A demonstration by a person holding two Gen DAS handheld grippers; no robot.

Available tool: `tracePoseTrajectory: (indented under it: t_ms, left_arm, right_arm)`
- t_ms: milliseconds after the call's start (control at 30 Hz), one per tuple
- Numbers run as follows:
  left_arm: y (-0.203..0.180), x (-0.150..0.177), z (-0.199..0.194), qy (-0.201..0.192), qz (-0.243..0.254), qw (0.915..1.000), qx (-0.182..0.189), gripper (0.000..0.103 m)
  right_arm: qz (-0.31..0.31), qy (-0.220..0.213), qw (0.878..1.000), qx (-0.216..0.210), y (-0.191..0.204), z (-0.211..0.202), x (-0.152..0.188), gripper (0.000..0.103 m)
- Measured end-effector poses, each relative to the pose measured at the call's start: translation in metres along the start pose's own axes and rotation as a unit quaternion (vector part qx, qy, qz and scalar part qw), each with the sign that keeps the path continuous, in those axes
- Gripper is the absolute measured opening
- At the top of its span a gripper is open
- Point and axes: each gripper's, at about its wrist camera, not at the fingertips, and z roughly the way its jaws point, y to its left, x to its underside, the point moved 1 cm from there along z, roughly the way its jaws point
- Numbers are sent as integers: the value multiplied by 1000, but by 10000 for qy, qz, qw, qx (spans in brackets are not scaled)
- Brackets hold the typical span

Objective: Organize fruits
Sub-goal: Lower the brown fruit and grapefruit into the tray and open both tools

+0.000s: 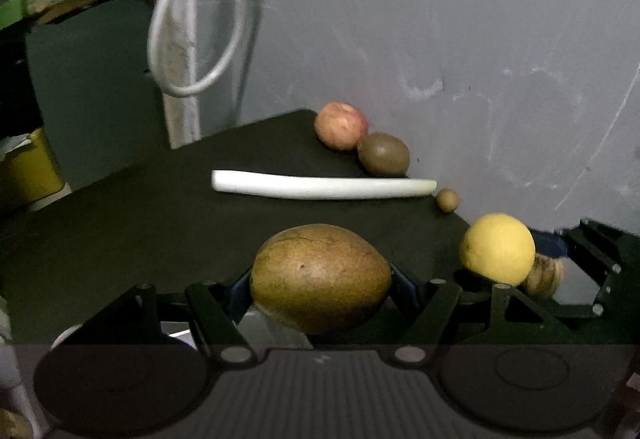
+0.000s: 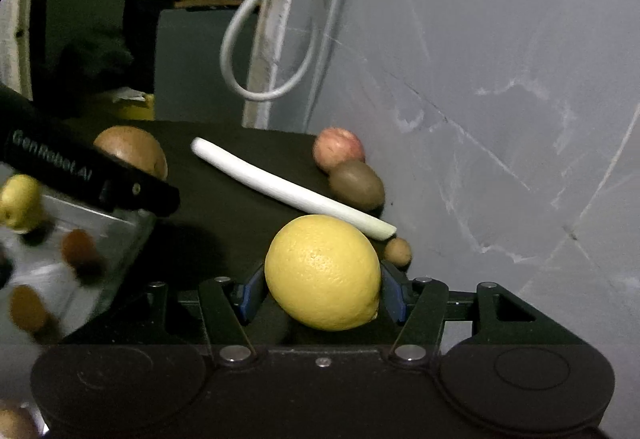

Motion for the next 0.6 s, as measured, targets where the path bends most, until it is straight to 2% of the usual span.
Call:
tracePoseTrajectory:
  t_ms: [300, 600]
  left_arm:
    - [20, 35, -74, -265, -450, 9985, -171, 74]
    - [35, 91, -137, -301, -711, 9965, -311, 74]
  right_arm:
    - [-99, -158, 9987, -483, 37, -60, 10, 60]
    - [-177, -77, 9951, -966, 80, -108, 29, 60]
